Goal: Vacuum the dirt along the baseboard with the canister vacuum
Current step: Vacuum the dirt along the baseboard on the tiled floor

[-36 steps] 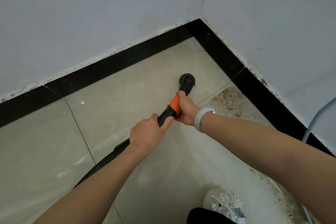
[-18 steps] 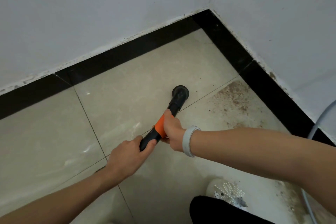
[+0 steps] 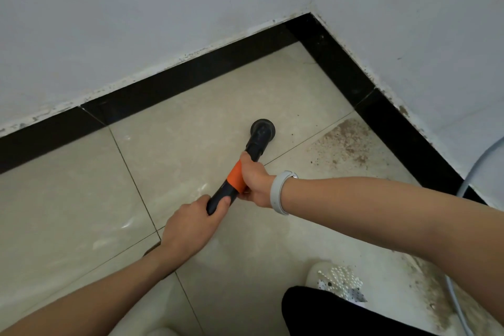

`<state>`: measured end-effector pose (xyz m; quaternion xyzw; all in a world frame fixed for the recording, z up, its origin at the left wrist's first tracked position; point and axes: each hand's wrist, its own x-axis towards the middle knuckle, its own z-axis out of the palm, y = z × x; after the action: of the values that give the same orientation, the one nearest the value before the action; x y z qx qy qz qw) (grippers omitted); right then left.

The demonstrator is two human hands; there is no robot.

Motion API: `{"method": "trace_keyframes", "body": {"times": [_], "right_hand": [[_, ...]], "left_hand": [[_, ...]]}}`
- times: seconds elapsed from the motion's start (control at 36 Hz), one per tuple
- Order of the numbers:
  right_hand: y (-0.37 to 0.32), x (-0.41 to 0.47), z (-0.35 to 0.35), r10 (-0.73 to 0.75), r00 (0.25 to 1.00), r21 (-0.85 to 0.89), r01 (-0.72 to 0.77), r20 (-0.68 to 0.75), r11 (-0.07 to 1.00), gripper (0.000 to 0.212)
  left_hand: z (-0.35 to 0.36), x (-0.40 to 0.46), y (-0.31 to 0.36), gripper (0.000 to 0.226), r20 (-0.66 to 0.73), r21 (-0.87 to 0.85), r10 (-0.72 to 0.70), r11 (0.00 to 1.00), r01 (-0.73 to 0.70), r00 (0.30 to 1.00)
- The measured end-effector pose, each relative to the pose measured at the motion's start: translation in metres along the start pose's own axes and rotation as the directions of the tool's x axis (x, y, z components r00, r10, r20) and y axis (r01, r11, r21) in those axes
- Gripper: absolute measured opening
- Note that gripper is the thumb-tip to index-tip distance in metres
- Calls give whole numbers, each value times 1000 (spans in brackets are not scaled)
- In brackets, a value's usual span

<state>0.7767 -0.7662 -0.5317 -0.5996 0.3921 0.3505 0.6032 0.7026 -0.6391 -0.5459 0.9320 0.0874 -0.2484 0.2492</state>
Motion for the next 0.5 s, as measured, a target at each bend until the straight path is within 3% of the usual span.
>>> {"method": "trace_keyframes", "body": {"times": [0.22, 0.39, 0.5], "right_hand": [[3, -5, 5, -68, 995, -25, 67, -74, 997, 55], [12, -10, 13, -54, 996, -46, 51, -64, 998, 48], [8, -15, 14, -49, 996, -25, 47, -75, 999, 57]], "left_hand": [[0, -7, -13, 47, 53, 38, 22, 999, -24, 998], [-5, -13, -33, 46, 86, 62, 9, 998, -14, 996], [-5, -16, -32, 45, 89, 51, 18, 998, -22, 996]]}}
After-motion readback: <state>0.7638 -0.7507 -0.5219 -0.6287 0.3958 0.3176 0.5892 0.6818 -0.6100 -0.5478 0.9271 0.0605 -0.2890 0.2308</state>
